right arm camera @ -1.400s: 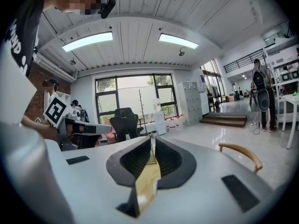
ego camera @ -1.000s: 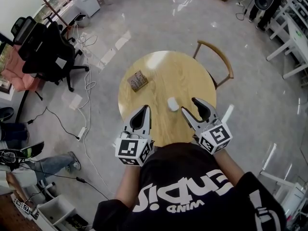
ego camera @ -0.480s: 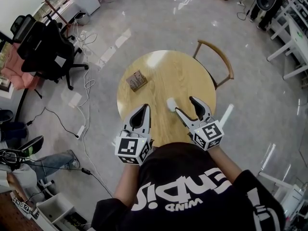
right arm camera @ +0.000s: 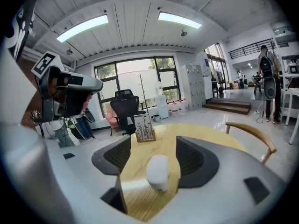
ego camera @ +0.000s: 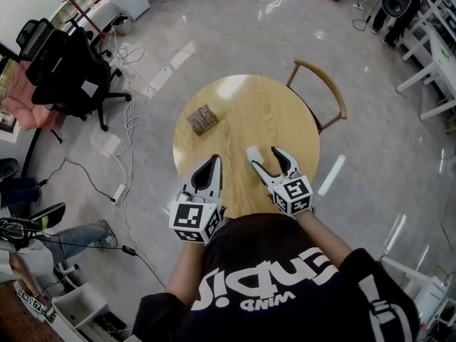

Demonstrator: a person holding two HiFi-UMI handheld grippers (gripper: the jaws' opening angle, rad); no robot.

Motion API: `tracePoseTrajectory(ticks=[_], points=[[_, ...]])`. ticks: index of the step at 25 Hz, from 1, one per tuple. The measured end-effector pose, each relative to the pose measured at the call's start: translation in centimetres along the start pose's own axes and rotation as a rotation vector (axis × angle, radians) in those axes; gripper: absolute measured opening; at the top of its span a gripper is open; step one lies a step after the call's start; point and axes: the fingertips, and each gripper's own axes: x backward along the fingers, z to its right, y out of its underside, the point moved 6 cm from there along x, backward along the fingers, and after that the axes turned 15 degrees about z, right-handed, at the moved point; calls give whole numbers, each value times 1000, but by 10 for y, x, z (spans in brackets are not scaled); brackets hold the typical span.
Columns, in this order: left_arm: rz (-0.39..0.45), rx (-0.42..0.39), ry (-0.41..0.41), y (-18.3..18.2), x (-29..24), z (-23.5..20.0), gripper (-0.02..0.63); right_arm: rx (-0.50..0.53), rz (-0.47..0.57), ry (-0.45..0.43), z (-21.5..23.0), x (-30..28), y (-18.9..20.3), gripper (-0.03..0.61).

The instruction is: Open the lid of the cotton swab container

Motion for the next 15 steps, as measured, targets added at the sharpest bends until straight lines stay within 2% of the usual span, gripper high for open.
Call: tracePoseTrajectory(ticks=[15], points=[[-28,3,-31,4,5,-11,9,19,-160,23,11,-23,68,279]])
